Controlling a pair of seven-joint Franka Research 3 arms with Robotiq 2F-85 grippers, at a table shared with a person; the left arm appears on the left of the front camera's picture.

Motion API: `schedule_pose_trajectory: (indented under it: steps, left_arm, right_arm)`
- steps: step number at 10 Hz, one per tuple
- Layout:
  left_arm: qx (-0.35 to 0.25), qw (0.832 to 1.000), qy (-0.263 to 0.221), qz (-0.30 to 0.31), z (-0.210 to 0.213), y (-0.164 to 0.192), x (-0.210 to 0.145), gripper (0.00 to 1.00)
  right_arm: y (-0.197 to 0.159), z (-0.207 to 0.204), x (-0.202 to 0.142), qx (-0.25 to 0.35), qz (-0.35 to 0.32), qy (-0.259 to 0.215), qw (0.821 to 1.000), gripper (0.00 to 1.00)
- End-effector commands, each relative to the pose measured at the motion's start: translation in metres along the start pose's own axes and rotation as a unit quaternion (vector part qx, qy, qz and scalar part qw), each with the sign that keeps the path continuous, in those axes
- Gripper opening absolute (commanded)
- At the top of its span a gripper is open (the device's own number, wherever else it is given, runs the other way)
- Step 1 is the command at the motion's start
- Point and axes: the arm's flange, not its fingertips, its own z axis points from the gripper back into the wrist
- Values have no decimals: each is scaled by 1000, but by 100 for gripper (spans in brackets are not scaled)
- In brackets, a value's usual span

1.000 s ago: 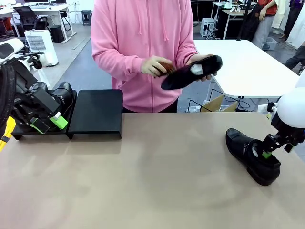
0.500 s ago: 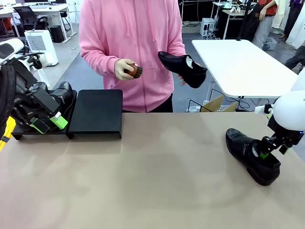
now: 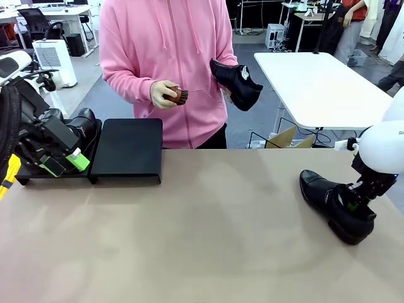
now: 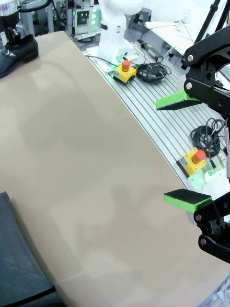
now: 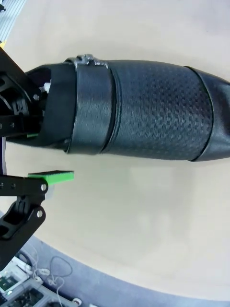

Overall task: Organize the shoes by placing them on the stand.
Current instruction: Pick up one Shoe and place it in the middle of the table.

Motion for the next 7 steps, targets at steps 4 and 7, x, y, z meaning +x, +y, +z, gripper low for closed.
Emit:
schedule_pose_trajectory:
  steps: [4,7]
  left_arm:
    - [-14,1000,-5,-7,-1,1,-2,85]
    - [-14,1000,-5,-7,-1,1,-2,85]
  right_arm:
    - [12,12,4,22,3,2,1000,0]
    - [37,87,-28,-11,-79,-6,997,0]
